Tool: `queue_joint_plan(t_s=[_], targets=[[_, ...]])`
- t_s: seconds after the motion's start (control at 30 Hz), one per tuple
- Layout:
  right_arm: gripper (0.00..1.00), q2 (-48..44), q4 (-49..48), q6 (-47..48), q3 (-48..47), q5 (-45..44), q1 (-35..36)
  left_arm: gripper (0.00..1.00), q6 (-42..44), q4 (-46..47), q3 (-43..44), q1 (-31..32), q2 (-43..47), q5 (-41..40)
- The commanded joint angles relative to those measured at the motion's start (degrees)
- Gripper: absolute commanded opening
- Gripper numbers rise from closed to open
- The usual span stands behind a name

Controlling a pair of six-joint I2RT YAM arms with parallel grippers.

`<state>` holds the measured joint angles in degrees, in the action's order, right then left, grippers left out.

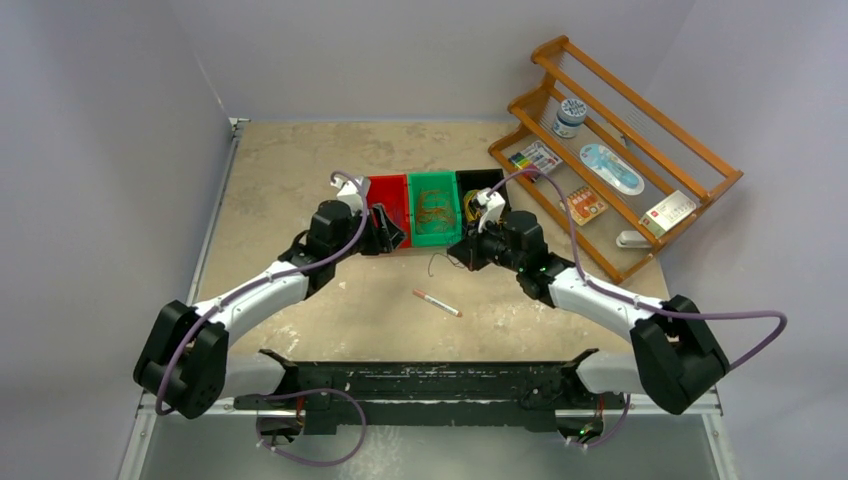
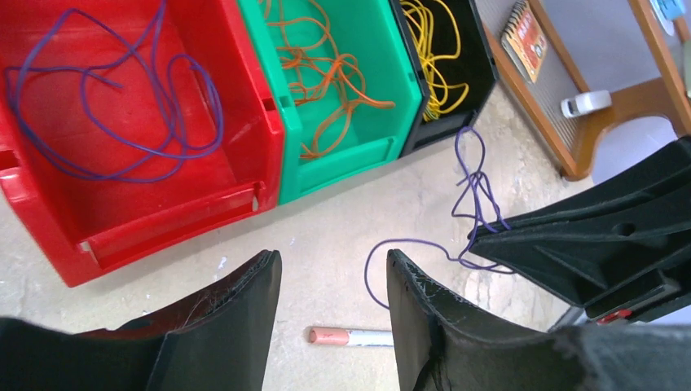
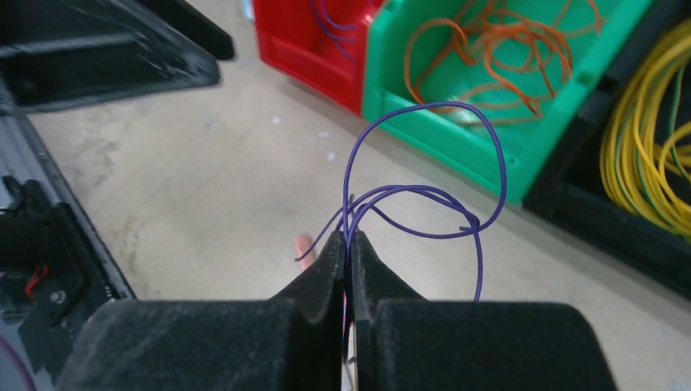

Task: Untangle the cables

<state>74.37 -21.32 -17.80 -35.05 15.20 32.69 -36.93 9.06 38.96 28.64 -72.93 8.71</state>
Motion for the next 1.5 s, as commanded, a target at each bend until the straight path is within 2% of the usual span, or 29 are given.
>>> queue_joint_plan(t_s=[0.0,0.3,0.43,0.73,0.93,1.3,1.47], targets=[[0.00,-2.93,-8.99,0.22,1.14,7.78,0.09,0.50,-0.98,8.58,-2.18,0.01,1.91,5.15],[0.00,-6.23,-9.09,-3.20,0.19,11.13,0.03,0.51,-2.48,20.95,-8.06,0.10,2.24,9.46],[0.00,-6.51,-8.92,-2.30,-1.23,15.01,0.03,0.52,-2.66,23.22,-9.46,0.10,3.06,9.52],[0.00,-8.00,-6.42,0.08,-5.08,17.83,0.06,0.64,-4.11,25.02,-12.82,0.10,9.37,4.72],[0.00,-8.03,-5.61,0.66,-7.49,19.06,0.05,0.71,-4.74,26.75,-13.95,0.10,11.74,5.14],[0.00,-7.44,-6.63,-1.26,-10.31,19.53,-0.02,0.72,-6.50,35.58,-14.73,0.10,8.91,13.72],[0.00,-6.31,-9.50,-3.35,-10.74,20.82,-0.07,0.68,-6.62,36.69,-14.53,0.10,7.55,15.07]])
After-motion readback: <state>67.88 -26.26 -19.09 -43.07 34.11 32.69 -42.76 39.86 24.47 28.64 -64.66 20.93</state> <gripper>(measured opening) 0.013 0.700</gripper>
